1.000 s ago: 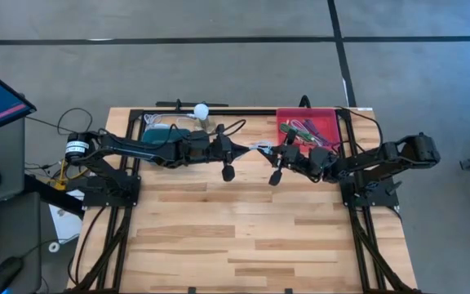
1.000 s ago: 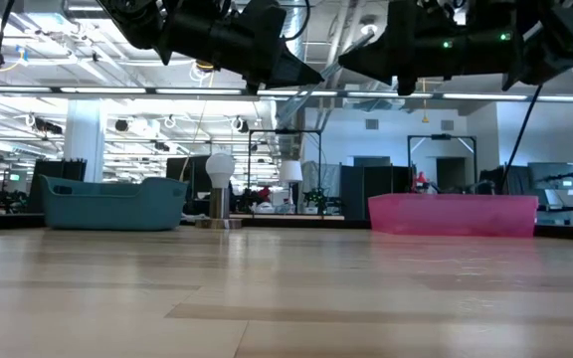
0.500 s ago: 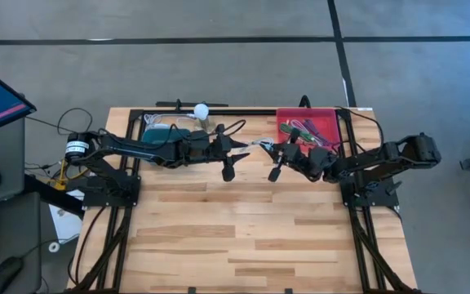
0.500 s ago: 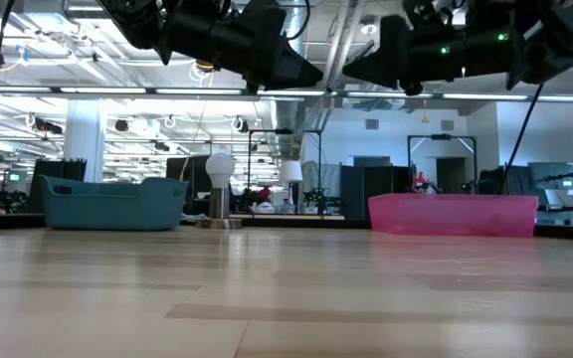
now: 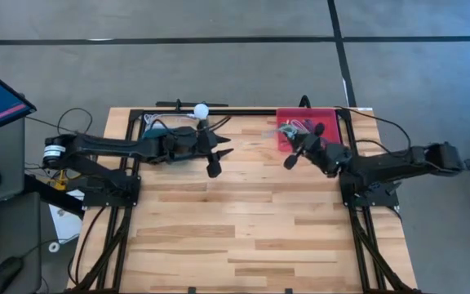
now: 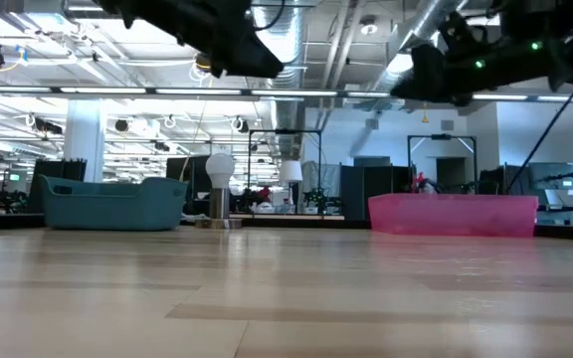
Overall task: Pick & Place USB Port
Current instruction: Put the plain light blue charger cable into the pink bin
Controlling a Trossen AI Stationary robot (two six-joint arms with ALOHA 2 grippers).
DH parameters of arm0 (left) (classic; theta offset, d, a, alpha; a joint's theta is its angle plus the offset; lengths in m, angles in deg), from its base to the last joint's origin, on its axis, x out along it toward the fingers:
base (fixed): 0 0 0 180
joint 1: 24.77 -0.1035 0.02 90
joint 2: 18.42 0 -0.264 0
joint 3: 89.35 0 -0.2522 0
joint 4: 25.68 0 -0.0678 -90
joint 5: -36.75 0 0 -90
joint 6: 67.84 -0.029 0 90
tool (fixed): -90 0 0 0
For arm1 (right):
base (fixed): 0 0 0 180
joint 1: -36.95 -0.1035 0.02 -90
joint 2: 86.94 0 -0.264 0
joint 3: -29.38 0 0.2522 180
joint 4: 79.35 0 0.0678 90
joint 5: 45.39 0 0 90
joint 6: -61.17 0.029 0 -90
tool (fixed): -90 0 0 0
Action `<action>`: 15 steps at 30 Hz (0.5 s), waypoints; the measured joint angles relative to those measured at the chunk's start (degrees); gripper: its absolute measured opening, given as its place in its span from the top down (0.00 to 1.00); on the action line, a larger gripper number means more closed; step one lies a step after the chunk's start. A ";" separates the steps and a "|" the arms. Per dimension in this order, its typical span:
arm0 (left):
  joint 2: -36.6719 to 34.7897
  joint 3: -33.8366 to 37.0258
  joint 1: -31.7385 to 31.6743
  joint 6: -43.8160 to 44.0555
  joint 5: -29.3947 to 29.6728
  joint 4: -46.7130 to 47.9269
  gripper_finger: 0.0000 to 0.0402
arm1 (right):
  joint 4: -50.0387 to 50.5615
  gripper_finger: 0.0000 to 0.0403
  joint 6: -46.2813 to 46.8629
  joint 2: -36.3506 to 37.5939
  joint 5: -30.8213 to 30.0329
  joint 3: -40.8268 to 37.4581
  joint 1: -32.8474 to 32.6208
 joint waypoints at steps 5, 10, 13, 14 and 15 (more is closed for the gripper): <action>-4.04 3.09 0.00 1.58 -0.01 1.87 0.62 | 17.10 1.00 7.49 8.66 -5.44 -1.23 5.15; -6.73 7.17 -0.01 3.41 -0.01 1.73 0.63 | 30.48 1.00 13.91 12.98 -11.21 -1.29 9.76; -7.29 8.91 0.00 5.74 0.02 1.70 0.63 | 34.42 1.00 16.46 13.71 -12.45 -1.29 12.18; -7.34 9.36 0.00 6.19 0.04 1.62 0.63 | 35.16 1.00 17.32 13.62 -12.43 -1.27 12.95; -7.34 9.75 0.00 6.77 0.03 1.59 0.63 | 36.24 1.00 18.24 13.58 -12.35 -1.27 13.66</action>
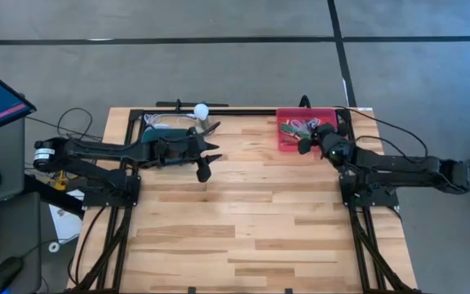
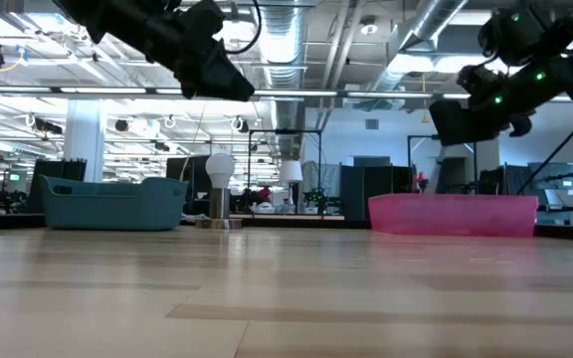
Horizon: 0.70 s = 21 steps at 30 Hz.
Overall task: Pick & Place USB Port
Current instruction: Put the plain light blue charger cable into the pink bin
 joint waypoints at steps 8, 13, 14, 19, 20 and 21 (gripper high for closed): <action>0.00 1.47 0.00 1.86 0.02 -0.34 0.63 | 7.20 1.00 4.98 -0.46 2.57 0.00 4.27; 0.00 1.47 0.00 1.86 0.02 -0.53 0.63 | 9.72 0.99 7.08 -0.46 3.12 0.00 5.73; 0.00 1.47 0.00 1.87 0.01 -0.54 0.63 | 9.66 0.97 7.06 -0.46 3.12 0.00 5.83; 0.00 1.47 0.00 2.08 0.02 -0.82 0.63 | 9.64 0.87 7.06 -0.33 3.16 0.00 5.83; 0.00 1.47 0.00 2.08 0.02 -0.84 0.63 | 9.66 0.85 7.01 -0.33 3.14 0.00 5.83; 0.00 1.47 0.00 2.06 0.02 -0.86 0.63 | 9.65 0.84 6.71 -0.33 3.16 0.00 5.83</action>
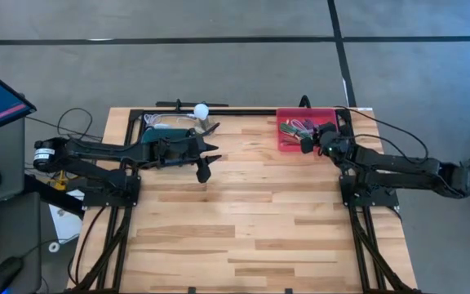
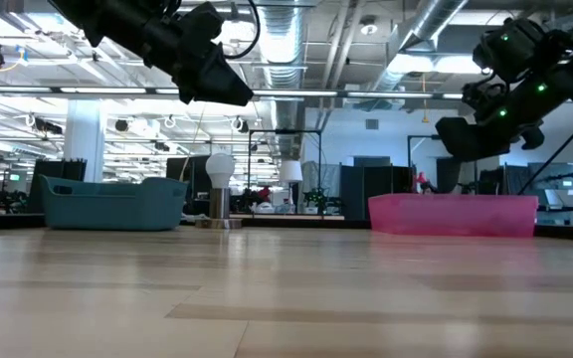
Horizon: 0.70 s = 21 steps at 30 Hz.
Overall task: Pick & Place USB Port
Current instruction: Put the plain light blue charger cable into the pink bin
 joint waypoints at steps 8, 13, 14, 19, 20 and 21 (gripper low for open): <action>0.02 0.00 0.00 0.00 0.00 0.00 0.63 | 0.15 0.74 -4.69 0.00 0.02 2.85 -0.05; 0.02 0.00 0.00 0.00 -0.02 0.00 0.63 | 2.90 0.67 -7.97 0.00 0.12 8.38 -0.35; 0.02 0.00 0.00 0.00 -0.02 0.00 0.63 | 4.52 0.66 -8.06 0.00 0.34 9.78 -0.63; 0.02 0.00 0.00 0.00 -0.01 0.00 0.63 | 8.97 0.62 -8.14 -0.15 6.97 15.06 -0.50; 0.02 0.00 0.00 0.00 -0.02 0.00 0.63 | 9.06 0.61 -8.26 -0.48 8.40 15.59 -0.46; 0.02 0.00 0.00 0.00 0.00 0.00 0.63 | 9.34 0.61 -8.31 -0.98 9.54 16.00 -0.34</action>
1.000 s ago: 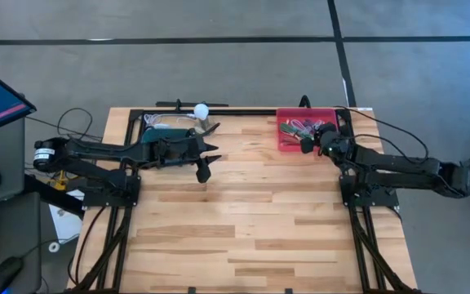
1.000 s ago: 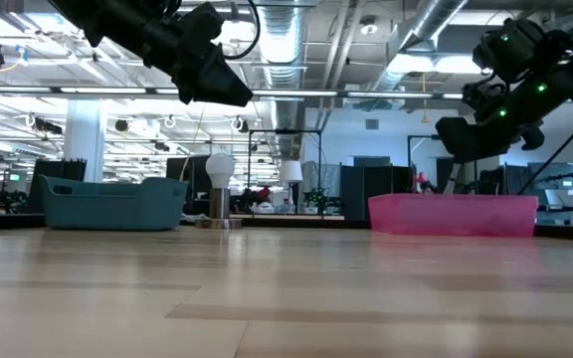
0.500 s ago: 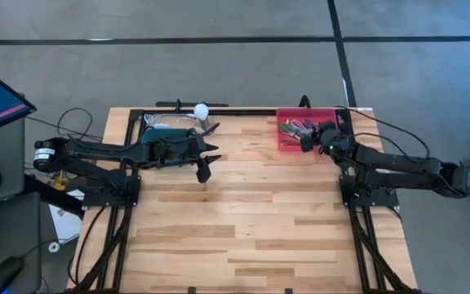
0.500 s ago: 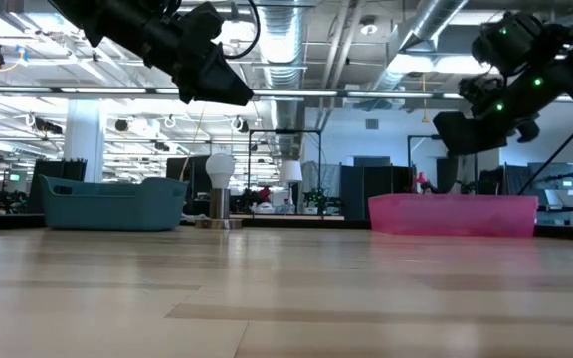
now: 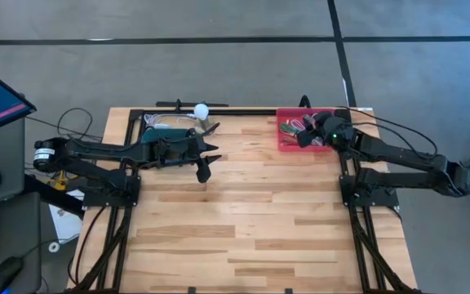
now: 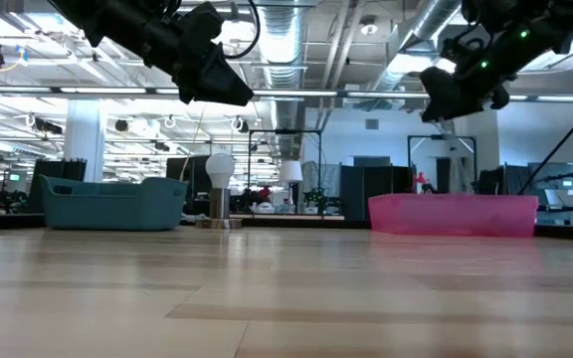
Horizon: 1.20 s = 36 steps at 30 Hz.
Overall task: Pick & Place USB Port
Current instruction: Put the plain light blue charger cable into the pink bin
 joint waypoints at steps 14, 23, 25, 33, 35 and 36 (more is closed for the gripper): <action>0.02 0.00 0.00 0.00 -0.02 0.00 0.63 | 8.29 0.68 -1.42 -15.65 7.08 0.20 7.11; 0.04 -0.02 -0.02 -0.22 0.10 0.00 0.63 | 8.64 0.71 -1.46 -11.62 7.04 0.20 5.77; 0.04 -0.02 0.00 -0.23 0.21 0.00 0.63 | 6.86 0.71 -1.48 -9.12 8.90 0.20 4.53; 0.04 -0.02 0.00 -0.24 0.22 0.00 0.63 | -4.83 0.71 -4.40 0.54 24.29 0.20 -2.11; 0.04 -0.02 -0.01 -0.24 0.22 0.00 0.63 | -5.41 0.71 -4.52 1.99 25.97 0.20 -3.32; 0.04 -0.02 0.00 -0.24 0.22 0.00 0.63 | -5.30 0.71 -5.14 2.42 26.45 0.20 -3.73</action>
